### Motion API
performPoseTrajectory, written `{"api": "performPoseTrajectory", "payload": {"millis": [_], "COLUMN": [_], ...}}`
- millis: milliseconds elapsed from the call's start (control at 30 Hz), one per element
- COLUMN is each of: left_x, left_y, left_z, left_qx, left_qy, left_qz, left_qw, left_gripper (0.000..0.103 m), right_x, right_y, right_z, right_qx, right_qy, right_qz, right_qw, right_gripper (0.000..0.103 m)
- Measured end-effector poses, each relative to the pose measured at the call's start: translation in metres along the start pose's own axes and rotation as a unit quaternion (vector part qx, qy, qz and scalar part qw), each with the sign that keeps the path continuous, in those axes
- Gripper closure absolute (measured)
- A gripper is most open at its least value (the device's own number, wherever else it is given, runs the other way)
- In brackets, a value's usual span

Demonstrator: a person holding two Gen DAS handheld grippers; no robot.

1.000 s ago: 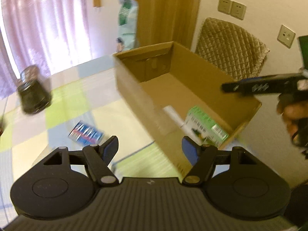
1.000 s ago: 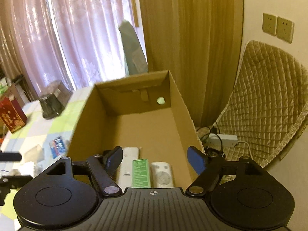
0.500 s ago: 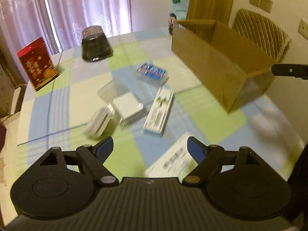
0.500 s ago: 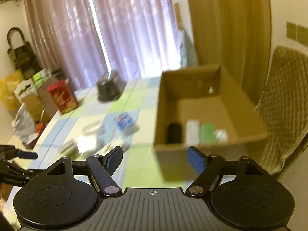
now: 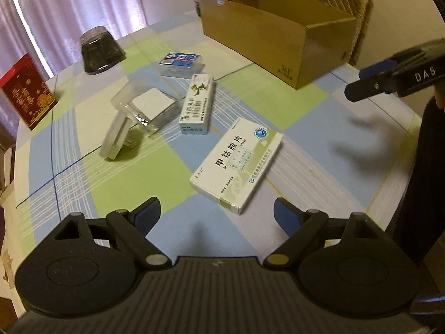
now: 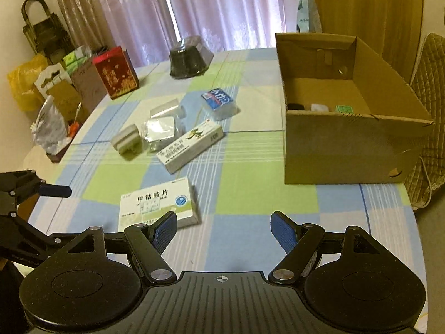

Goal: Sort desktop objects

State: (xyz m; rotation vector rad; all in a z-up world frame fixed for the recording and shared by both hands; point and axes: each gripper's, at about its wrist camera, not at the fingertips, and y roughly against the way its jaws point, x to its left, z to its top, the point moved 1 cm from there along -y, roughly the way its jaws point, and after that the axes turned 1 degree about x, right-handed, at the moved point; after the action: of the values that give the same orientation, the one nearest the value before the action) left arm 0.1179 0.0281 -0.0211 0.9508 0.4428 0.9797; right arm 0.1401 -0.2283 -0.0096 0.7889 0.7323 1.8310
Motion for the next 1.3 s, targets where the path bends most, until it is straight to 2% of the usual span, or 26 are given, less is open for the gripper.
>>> {"api": "performPoseTrajectory", "payload": {"millis": [533, 667, 867, 967, 1300], "left_x": [0.000, 0.001, -0.005, -0.008, -0.006], "left_y": [-0.027, -0.034, -0.048, -0.058, -0.096], "left_z": [0.000, 0.003, 0.016, 0.022, 0.043], "left_qx": [0.019, 0.022, 0.021, 0.024, 0.027], "left_qy": [-0.027, -0.045, -0.145, -0.180, -0.222], "left_qz": [-0.011, -0.027, -0.071, -0.077, -0.104], "left_qw": [0.9994, 0.9984, 0.9867, 0.9803, 0.9692], "left_gripper": [0.017, 0.017, 0.022, 0.024, 0.028], "right_x": [0.001, 0.000, -0.001, -0.001, -0.002], "right_y": [-0.015, -0.019, -0.024, -0.029, -0.050], "right_z": [-0.009, -0.010, -0.008, -0.008, -0.001], "right_qx": [0.028, 0.033, 0.038, 0.041, 0.048], "right_qy": [-0.003, -0.002, 0.000, 0.001, -0.003], "right_qz": [-0.010, -0.013, -0.018, -0.020, -0.025], "right_qw": [1.000, 0.999, 0.999, 0.999, 0.999], "right_gripper": [0.026, 0.026, 0.026, 0.026, 0.026]}}
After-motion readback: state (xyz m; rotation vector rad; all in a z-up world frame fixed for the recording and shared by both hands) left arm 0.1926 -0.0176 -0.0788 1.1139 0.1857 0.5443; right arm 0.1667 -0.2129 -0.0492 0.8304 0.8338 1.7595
